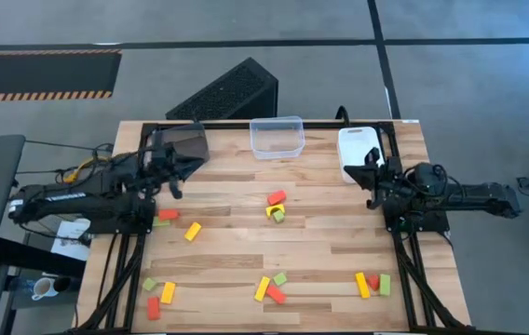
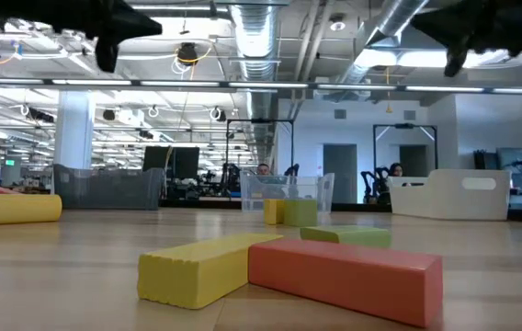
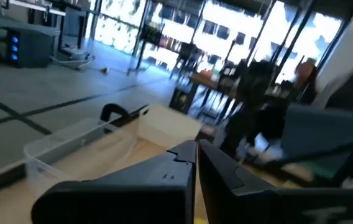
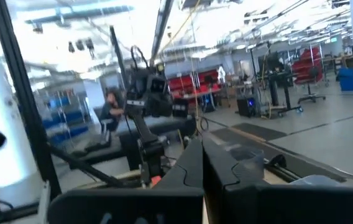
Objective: Sort & place blocks by color
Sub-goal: Put the orange block into the white bin
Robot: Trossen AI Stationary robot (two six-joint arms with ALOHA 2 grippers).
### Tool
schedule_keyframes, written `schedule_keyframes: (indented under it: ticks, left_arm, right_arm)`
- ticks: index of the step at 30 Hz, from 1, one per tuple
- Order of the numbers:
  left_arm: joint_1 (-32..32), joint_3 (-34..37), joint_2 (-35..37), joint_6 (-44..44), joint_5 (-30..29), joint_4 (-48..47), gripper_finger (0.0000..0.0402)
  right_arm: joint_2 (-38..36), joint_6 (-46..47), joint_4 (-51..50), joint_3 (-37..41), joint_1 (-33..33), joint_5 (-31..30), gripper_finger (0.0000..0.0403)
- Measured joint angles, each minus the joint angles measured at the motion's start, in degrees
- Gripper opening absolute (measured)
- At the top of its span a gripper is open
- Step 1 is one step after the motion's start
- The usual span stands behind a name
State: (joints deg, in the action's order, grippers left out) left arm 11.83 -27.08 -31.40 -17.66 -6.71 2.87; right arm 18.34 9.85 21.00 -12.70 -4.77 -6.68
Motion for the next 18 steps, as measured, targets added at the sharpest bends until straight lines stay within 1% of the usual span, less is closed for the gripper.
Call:
schedule_keyframes:
  ticks: [4,6,9,13,16,18]
  left_arm:
    - [0.4,-8.2,-7.8,7.8,0.4,-6.1,0.0]
    - [0.4,-12.0,-10.9,11.5,0.4,-9.0,0.0]
    - [0.4,-17.2,-14.6,15.9,0.5,-14.6,0.0006]
    - [0.4,-21.6,-17.1,20.6,0.4,-20.0,0.003]
    - [0.4,-22.5,-17.5,21.1,0.4,-21.9,0.0061]
    - [0.4,-22.5,-17.5,20.5,0.4,-22.3,0.0087]
  right_arm:
    - [11.2,-0.7,-1.9,-8.6,2.2,0.5,0.0009]
    - [16.9,-0.4,-5.9,-13.5,4.1,0.5,0.0009]
    - [24.9,3.2,-13.5,-21.6,7.2,0.6,0.0009]
    - [34.6,12.9,-27.8,-32.8,11.3,0.8,0.0009]
    - [40.7,22.6,-39.0,-40.8,13.7,1.2,0.0009]
    - [44.4,29.4,-46.0,-45.8,14.8,3.7,0.0009]
